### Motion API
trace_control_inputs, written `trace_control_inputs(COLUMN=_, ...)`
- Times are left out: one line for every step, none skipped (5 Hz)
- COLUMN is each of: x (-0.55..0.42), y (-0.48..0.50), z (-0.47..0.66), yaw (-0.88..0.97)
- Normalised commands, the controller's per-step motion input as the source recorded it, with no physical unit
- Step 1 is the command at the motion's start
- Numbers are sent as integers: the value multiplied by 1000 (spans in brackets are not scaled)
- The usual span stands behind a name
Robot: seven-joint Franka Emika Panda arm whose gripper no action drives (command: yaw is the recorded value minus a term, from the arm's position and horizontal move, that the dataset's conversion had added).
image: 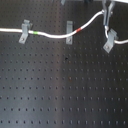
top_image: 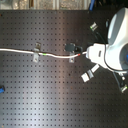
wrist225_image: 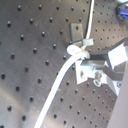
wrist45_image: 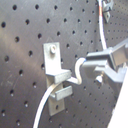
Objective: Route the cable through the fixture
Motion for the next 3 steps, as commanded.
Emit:
trace_control_inputs(x=-465, y=256, z=83, yaw=0)
trace_control_inputs(x=-512, y=107, z=134, yaw=-297)
trace_control_inputs(x=-502, y=106, z=89, yaw=-345)
